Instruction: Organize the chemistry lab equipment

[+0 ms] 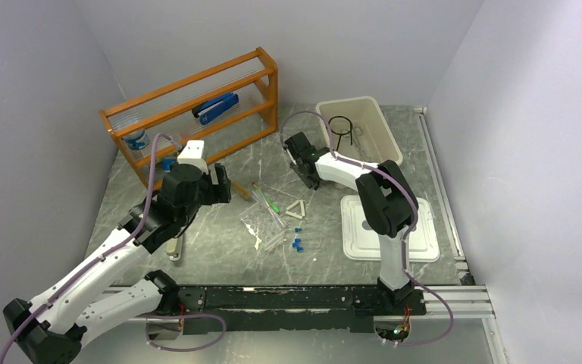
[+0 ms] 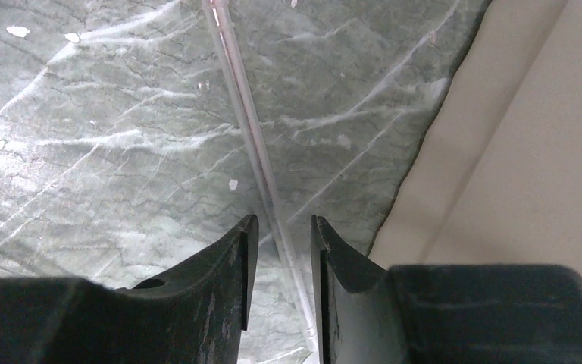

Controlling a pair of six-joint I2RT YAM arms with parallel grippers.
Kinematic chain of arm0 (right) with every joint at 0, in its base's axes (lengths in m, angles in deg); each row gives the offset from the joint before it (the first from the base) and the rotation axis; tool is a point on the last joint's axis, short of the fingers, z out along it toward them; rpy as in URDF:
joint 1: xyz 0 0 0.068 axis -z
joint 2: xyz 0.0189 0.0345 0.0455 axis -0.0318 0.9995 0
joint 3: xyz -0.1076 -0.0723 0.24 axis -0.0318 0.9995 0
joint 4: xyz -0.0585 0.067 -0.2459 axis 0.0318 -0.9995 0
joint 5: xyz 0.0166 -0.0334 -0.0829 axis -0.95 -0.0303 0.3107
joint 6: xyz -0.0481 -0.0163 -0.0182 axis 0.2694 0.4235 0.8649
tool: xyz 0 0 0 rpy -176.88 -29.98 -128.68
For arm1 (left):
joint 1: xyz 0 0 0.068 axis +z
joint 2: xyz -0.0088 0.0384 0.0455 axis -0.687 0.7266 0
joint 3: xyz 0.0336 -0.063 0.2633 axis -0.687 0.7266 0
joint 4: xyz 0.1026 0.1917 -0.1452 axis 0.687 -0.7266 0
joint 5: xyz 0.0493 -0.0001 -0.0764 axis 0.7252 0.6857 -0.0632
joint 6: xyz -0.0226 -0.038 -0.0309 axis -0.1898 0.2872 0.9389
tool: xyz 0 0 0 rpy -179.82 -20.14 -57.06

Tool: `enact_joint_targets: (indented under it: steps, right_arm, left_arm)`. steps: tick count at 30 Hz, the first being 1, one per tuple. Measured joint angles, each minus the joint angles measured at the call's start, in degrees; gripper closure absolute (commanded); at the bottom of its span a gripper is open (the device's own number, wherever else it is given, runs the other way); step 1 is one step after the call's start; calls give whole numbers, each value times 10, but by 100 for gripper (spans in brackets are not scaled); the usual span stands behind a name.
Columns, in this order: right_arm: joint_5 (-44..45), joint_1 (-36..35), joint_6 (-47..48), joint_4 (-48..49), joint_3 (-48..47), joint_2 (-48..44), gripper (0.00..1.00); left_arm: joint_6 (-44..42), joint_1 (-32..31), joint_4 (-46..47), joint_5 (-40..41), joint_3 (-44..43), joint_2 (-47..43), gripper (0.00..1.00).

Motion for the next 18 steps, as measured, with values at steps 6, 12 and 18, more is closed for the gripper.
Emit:
enact_joint_targets:
  steps: [6, 12, 18]
  right_arm:
    - [-47, 12, 18, -25, -19, 9, 78]
    - [-105, 19, 44, -64, -52, 26, 93]
    - [-160, 25, 45, -66, -54, 23, 66]
  left_arm:
    - [4, 0, 8, -9, 0, 17, 15]
    - [12, 0, 13, -15, 0, 24, 16]
    - [26, 0, 28, -25, 0, 28, 13]
